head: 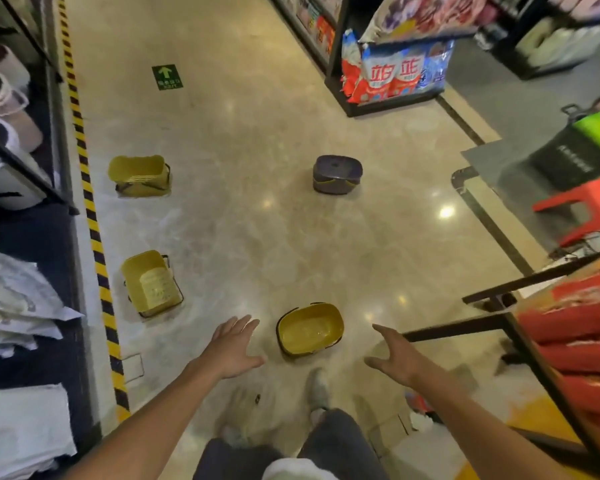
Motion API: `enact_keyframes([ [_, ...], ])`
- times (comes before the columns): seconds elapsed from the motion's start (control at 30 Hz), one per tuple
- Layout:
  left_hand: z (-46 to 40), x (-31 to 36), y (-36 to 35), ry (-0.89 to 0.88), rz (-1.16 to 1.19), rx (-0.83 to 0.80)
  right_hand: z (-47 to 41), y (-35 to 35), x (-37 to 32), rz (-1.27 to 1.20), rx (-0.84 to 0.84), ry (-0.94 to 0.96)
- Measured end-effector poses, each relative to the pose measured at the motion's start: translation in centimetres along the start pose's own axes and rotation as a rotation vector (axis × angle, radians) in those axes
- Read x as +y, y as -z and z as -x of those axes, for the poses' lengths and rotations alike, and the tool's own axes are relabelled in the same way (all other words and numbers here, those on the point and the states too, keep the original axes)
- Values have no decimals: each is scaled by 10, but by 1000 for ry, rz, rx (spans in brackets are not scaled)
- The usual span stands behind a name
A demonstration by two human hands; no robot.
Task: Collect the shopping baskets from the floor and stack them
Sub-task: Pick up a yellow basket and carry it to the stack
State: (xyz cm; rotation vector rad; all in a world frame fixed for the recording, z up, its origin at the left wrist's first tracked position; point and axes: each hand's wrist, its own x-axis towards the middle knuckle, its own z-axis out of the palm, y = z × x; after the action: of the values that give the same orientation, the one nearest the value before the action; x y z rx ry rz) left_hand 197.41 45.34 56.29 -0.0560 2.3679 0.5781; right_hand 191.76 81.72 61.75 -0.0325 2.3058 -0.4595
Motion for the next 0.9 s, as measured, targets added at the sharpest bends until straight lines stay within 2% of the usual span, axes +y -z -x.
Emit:
enact_keyframes([
  [0.2, -77, 27, -36, 77, 48, -66, -92, 34, 34, 51, -129, -51],
  [0.33, -155, 37, -81, 178, 114, -90, -198, 28, 62, 61, -187, -23],
  [0.5, -248, 27, -154, 247, 164, -201, -331, -24, 120, 119, -269, -5],
  [0.77, -372, -21, -271, 454, 427, -111, -468, -133, 207, 129, -392, 30],
  [0.9, -419, -56, -331, 516, 447, -172, -523, -191, 238, 100, -397, 37],
])
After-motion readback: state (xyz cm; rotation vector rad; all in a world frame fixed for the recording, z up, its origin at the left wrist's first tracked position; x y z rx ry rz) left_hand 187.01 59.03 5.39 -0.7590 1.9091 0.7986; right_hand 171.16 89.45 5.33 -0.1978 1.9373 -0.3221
